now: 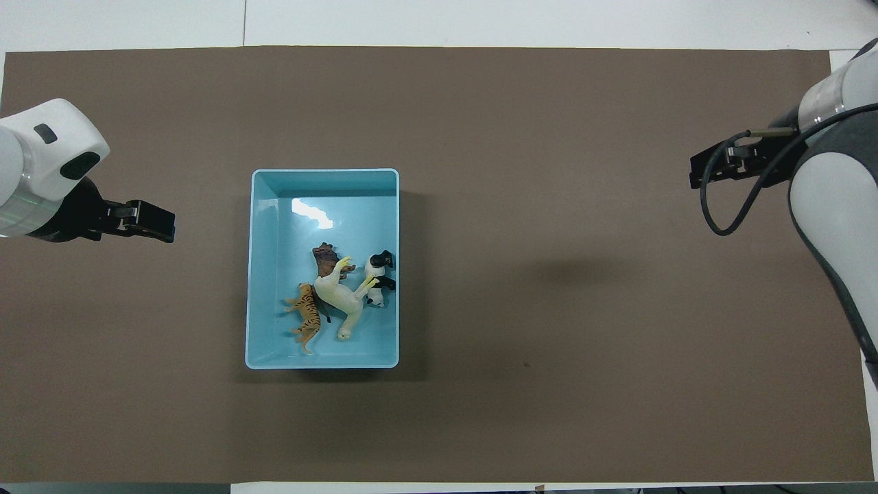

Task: Put all toys into storage box

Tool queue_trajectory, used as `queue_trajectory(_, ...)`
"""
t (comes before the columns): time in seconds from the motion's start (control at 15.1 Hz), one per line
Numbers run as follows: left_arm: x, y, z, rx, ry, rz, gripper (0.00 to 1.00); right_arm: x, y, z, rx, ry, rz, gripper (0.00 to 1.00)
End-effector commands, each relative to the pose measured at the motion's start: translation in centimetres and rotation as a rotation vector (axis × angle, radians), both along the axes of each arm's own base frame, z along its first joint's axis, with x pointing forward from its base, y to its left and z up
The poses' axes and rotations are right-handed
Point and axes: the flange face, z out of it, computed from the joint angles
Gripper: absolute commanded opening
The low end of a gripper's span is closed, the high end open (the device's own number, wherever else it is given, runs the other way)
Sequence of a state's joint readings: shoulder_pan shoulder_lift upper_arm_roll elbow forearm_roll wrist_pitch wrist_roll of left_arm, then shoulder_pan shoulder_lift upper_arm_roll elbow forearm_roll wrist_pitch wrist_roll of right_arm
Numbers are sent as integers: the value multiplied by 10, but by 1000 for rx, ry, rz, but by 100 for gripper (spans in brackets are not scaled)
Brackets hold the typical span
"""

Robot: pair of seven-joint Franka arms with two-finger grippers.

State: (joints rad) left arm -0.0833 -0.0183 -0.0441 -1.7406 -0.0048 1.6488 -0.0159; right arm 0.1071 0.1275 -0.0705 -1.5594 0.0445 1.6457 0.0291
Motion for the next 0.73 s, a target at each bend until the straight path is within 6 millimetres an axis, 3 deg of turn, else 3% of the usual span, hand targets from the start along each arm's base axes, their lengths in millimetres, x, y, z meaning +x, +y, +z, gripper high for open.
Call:
queue_trajectory(0.0,3,1,3,2,-11,-13,100,-40,-7,11,-22,-1,26,100)
queue_trajectory(0.33,4,1,2,2,-14,-13,100,-48,-36,18,-17,-22,53,100)
queue_trajectory(0.66,4,2,2,1,-16,-13,100,-63,-36,35,-15,-13,36,100)
